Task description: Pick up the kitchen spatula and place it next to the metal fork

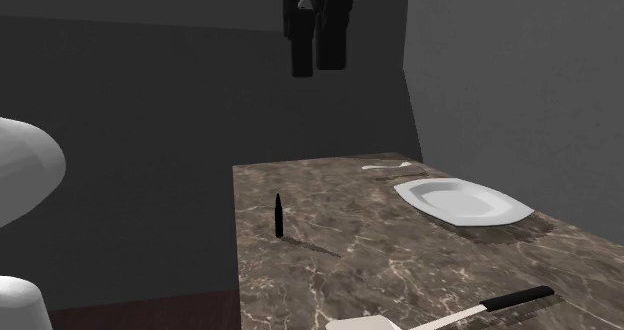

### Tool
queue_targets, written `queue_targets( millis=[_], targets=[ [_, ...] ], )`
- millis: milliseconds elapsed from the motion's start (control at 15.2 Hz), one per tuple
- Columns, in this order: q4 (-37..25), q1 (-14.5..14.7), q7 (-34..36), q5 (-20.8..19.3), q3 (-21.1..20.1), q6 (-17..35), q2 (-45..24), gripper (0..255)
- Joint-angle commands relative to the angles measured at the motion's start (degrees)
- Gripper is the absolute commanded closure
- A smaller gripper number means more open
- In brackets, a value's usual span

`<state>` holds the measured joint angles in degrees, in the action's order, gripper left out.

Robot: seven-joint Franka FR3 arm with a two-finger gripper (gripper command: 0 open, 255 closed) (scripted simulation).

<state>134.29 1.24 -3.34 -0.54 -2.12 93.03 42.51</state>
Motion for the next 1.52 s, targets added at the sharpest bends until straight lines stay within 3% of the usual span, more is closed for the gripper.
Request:
queue_targets(
  millis=[0, 660, 1254, 1452],
  targets=[
    [0.00, 0.00, 0.00, 0.00, 0.00, 0.00, 0.00, 0],
    [6.70, -0.91, -3.33, -0.68, 2.99, 21.01, -13.01, 0],
    [5.25, -1.19, -7.01, 0.43, 5.47, 38.36, -30.71, 0],
    [5.29, -1.19, -7.55, 0.81, 5.67, 41.58, -33.79, 0]
  ],
)
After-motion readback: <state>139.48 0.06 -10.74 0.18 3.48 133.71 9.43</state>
